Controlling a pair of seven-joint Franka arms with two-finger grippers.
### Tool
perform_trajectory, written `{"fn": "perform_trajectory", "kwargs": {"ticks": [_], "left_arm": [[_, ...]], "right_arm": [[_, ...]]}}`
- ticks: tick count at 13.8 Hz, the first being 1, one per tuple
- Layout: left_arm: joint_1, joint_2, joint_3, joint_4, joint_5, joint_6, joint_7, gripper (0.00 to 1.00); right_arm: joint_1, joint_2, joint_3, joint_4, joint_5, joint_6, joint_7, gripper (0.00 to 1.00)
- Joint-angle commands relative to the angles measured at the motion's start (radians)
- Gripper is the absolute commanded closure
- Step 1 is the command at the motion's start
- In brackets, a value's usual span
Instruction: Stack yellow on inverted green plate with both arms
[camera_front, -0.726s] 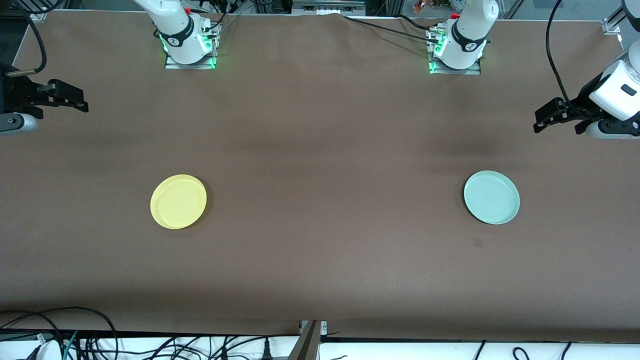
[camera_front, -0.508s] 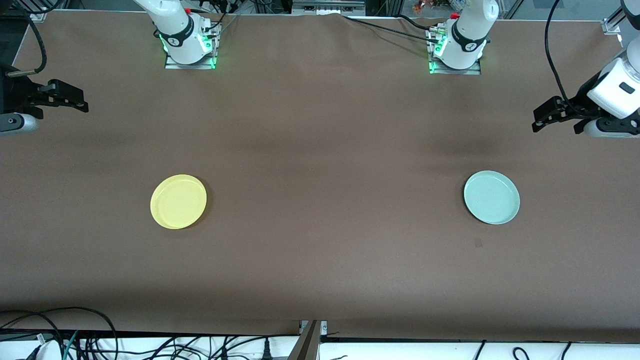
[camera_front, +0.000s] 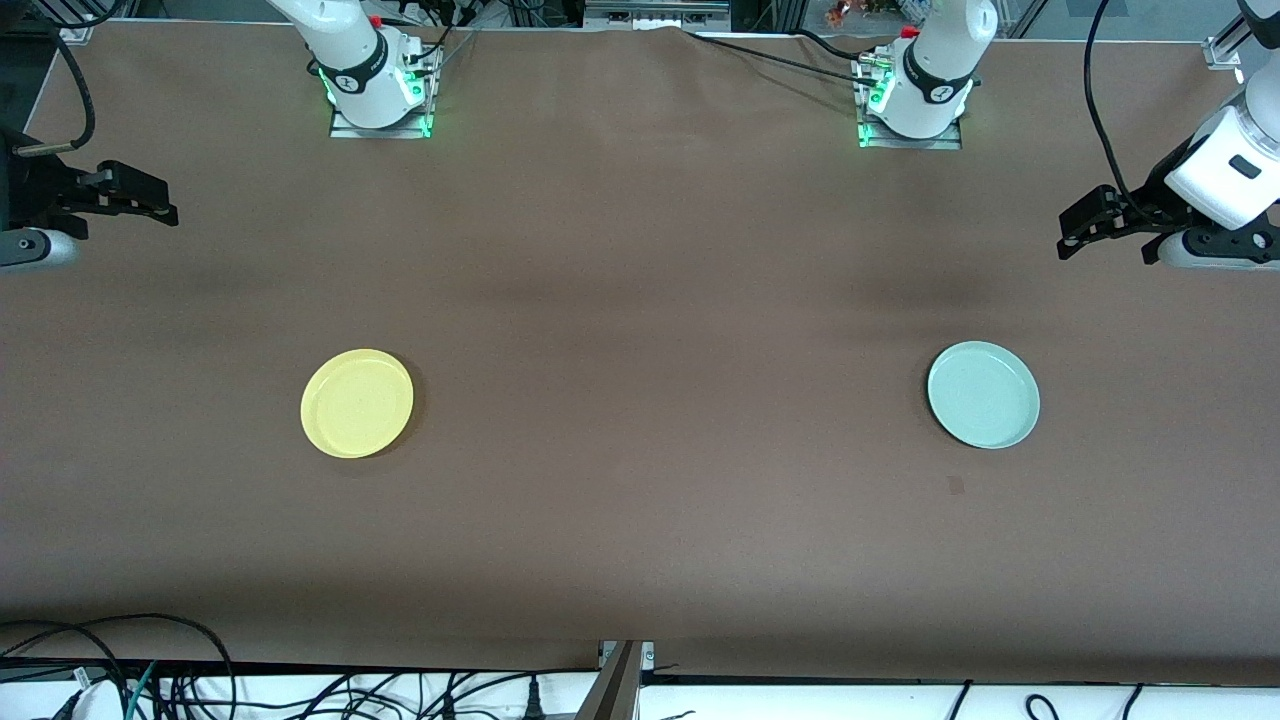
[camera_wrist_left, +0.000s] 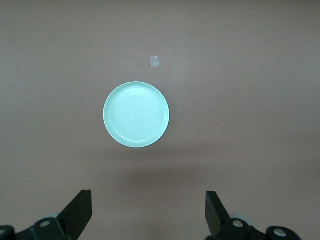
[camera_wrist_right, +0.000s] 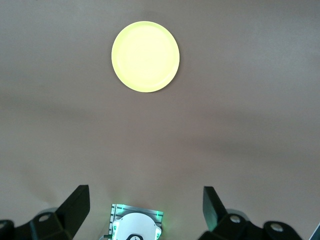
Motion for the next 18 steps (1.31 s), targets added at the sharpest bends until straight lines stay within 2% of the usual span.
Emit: {"fn": "perform_trajectory", "kwargs": {"ticks": [1, 18], "left_arm": [[0.002, -0.004, 0.002, 0.015, -0.019, -0.018, -0.001, 0.00], [0.002, 0.019, 0.005, 0.035, -0.019, -0.018, 0.000, 0.00]], "right_arm": [[0.001, -0.003, 0.001, 0.001, -0.001, 0.001, 0.005, 0.00], [0.001, -0.003, 0.001, 0.001, -0.001, 0.001, 0.005, 0.00]]}}
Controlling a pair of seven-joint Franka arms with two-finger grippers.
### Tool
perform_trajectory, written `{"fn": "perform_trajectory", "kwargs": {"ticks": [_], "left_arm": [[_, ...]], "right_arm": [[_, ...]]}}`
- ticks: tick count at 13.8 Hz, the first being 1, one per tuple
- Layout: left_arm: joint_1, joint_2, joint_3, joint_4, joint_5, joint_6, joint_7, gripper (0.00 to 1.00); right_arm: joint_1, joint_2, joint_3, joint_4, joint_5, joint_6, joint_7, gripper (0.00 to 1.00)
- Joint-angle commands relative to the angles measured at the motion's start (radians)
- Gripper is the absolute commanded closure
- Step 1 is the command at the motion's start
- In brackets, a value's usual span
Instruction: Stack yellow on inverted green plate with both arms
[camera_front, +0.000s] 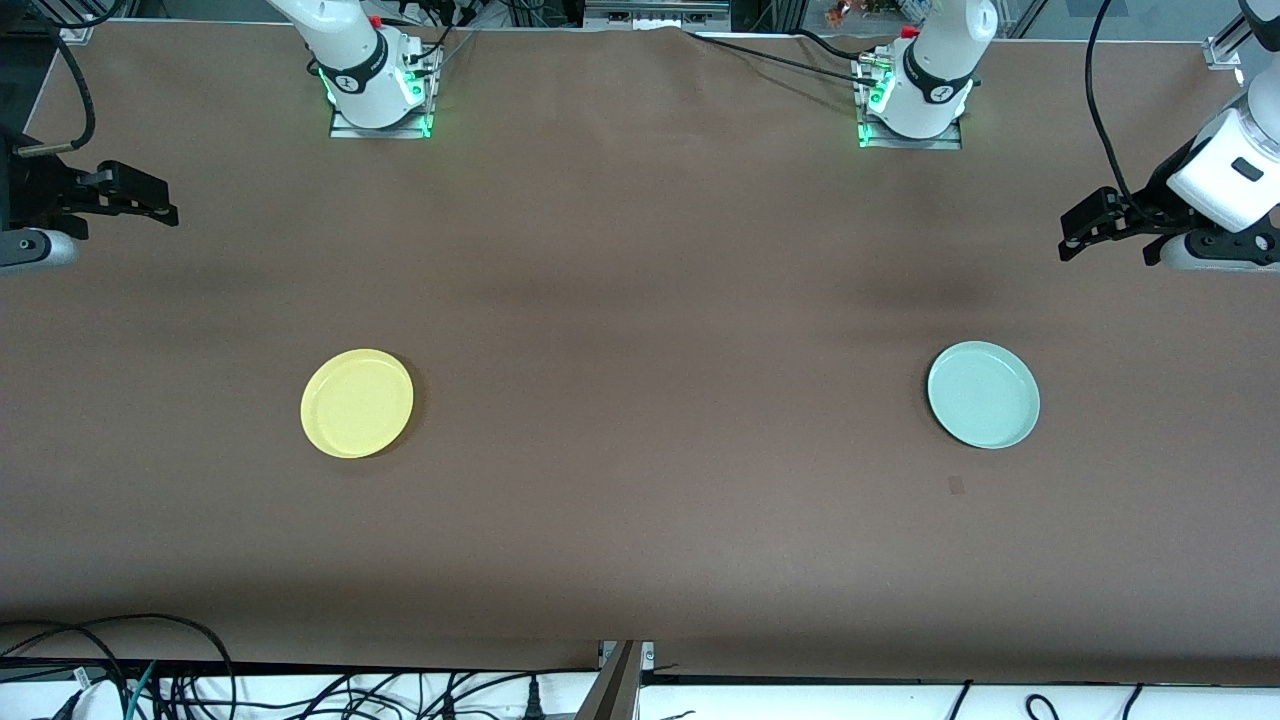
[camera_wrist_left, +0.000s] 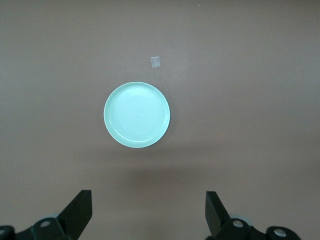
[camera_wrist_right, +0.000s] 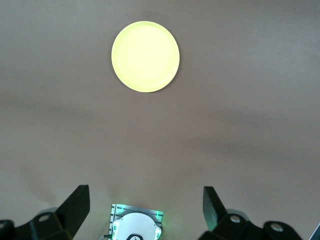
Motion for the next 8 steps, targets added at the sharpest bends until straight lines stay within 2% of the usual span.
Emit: {"fn": "perform_trajectory", "kwargs": {"ticks": [1, 8], "left_arm": [[0.001, 0.014, 0.002, 0.031, -0.019, -0.018, 0.000, 0.00], [0.001, 0.023, 0.002, 0.039, -0.019, -0.017, 0.000, 0.00]], "right_arm": [[0.000, -0.003, 0.001, 0.001, -0.001, 0.001, 0.005, 0.00], [-0.002, -0.003, -0.001, 0.001, -0.001, 0.001, 0.005, 0.00]]}}
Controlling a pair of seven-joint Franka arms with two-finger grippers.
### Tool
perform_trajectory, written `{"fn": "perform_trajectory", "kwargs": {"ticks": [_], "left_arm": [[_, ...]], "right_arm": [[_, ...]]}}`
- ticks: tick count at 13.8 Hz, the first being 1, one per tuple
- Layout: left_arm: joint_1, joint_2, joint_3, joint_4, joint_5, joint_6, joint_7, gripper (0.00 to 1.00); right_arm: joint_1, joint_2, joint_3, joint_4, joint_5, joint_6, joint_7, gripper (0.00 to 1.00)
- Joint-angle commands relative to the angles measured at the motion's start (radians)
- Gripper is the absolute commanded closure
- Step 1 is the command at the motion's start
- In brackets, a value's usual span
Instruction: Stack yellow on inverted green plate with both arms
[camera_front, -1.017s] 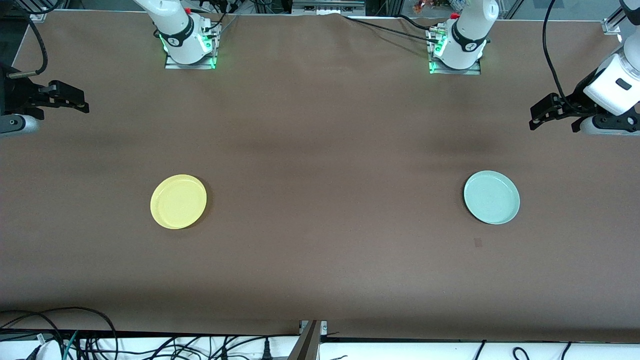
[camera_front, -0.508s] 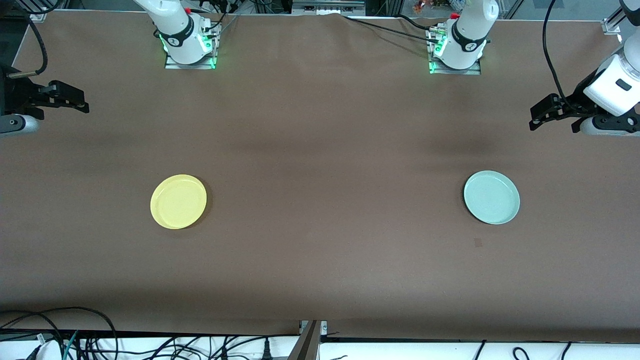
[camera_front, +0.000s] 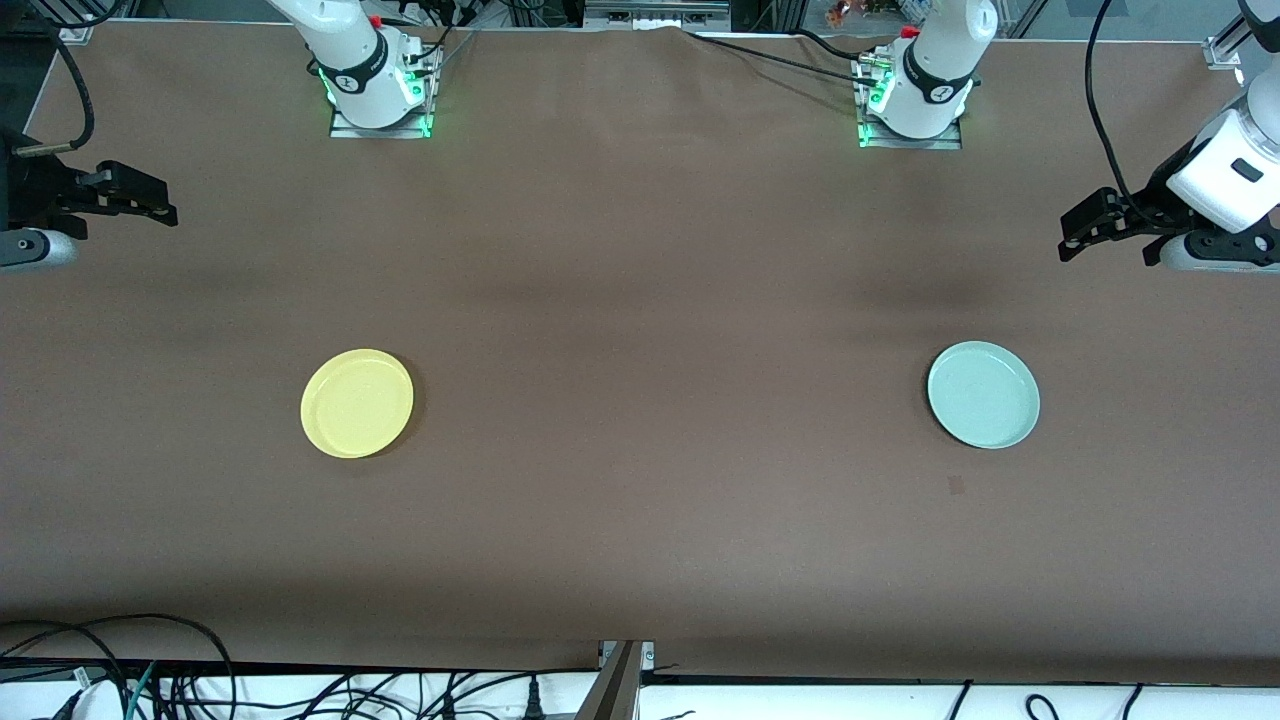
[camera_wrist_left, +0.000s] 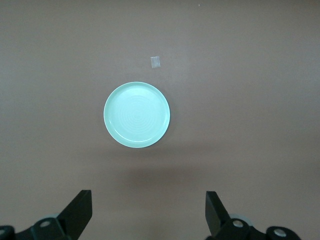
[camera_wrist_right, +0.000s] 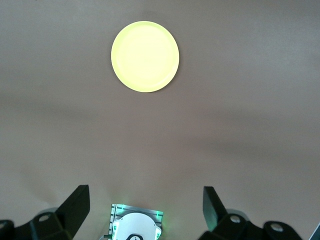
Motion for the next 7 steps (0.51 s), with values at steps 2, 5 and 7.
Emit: {"fn": "perform_trajectory", "kwargs": {"ticks": [2, 5, 7], "left_arm": [[0.001, 0.025, 0.002, 0.052, -0.015, -0.015, 0.008, 0.00], [0.000, 0.084, -0.001, 0.114, -0.004, -0.003, 0.011, 0.00], [0.003, 0.111, 0.005, 0.168, -0.007, -0.017, 0.003, 0.00]], "right_arm": [[-0.001, -0.003, 0.000, 0.001, -0.001, 0.001, 0.007, 0.00], [-0.003, -0.003, -0.001, 0.001, -0.003, 0.001, 0.007, 0.00], [-0.003, -0.002, -0.001, 0.001, -0.001, 0.001, 0.008, 0.00]]}}
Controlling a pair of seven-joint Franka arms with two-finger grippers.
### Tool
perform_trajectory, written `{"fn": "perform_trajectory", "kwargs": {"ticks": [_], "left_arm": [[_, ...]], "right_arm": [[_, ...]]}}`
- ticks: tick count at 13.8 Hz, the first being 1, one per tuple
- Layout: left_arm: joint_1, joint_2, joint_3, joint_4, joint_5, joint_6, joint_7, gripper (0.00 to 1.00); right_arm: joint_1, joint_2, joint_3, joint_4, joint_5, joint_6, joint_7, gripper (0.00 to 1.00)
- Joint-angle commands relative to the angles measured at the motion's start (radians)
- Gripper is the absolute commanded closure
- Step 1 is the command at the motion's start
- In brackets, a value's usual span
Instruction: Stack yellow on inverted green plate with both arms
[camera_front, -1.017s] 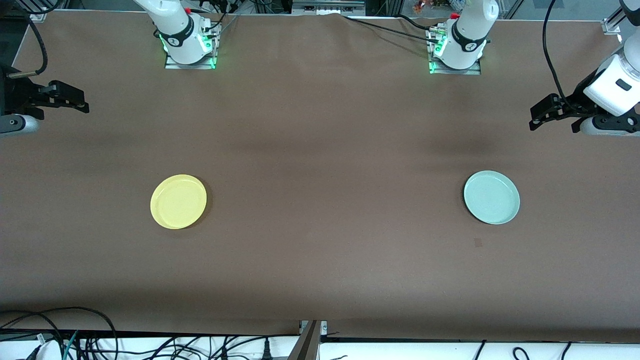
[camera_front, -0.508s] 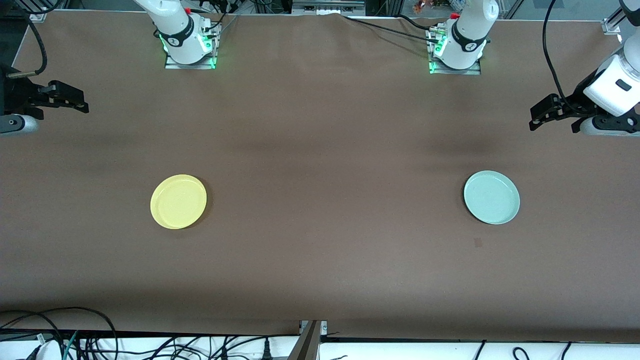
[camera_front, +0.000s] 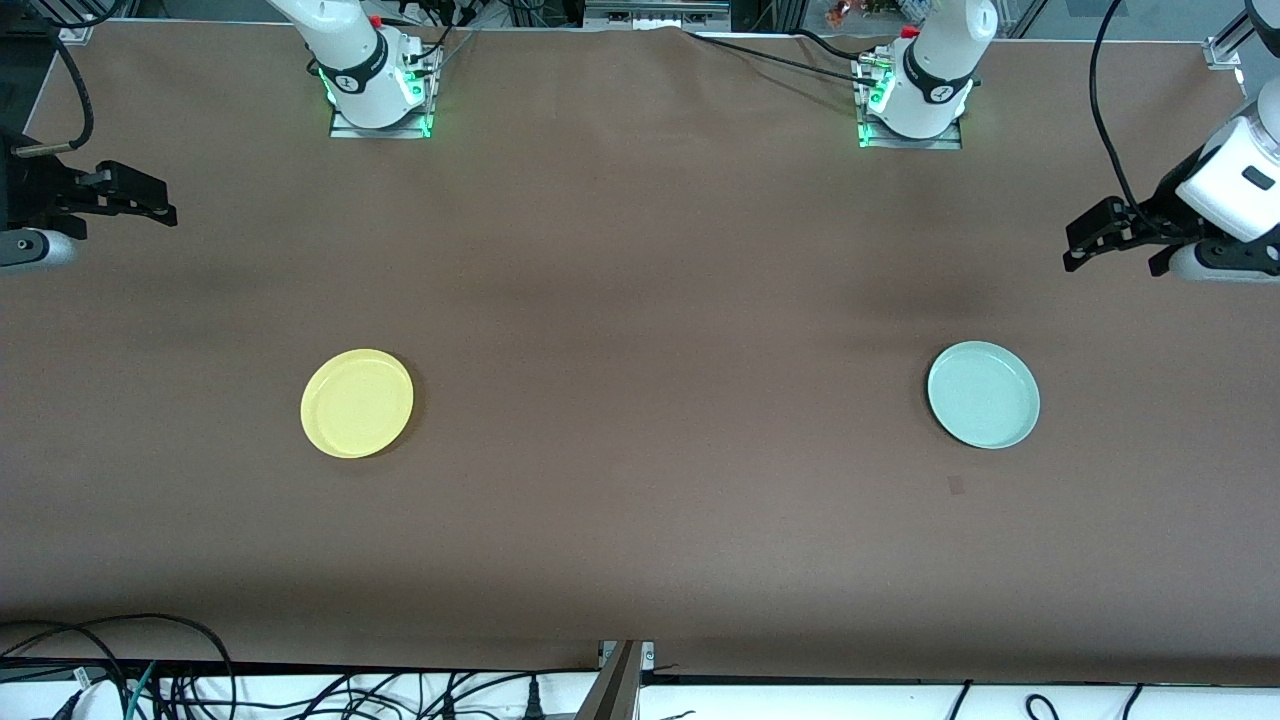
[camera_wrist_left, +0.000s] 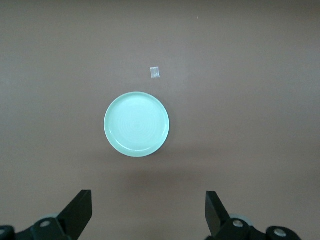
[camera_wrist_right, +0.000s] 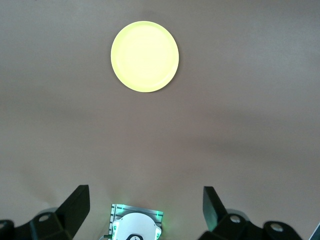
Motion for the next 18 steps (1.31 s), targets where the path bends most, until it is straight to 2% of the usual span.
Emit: {"fn": "perform_trajectory", "kwargs": {"ticks": [1, 4, 7, 13, 18], "left_arm": [[0.004, 0.057, 0.009, 0.094, -0.007, -0.032, 0.003, 0.00], [0.001, 0.060, 0.004, 0.097, -0.006, -0.091, 0.001, 0.00], [-0.005, 0.129, -0.014, 0.099, 0.045, -0.139, 0.009, 0.00], [0.003, 0.108, -0.014, 0.145, 0.051, -0.209, 0.010, 0.00], [0.004, 0.048, -0.012, 0.099, 0.053, -0.210, -0.026, 0.00]], "right_arm": [[-0.002, -0.002, 0.000, 0.001, -0.001, 0.001, 0.010, 0.00], [-0.007, 0.007, -0.005, 0.003, -0.001, 0.001, -0.006, 0.00], [-0.005, 0.007, -0.003, 0.003, 0.001, 0.001, -0.007, 0.00], [-0.005, 0.015, -0.005, 0.003, 0.002, 0.006, -0.009, 0.00], [-0.010, 0.023, -0.005, -0.003, 0.019, 0.054, 0.007, 0.00]]}}
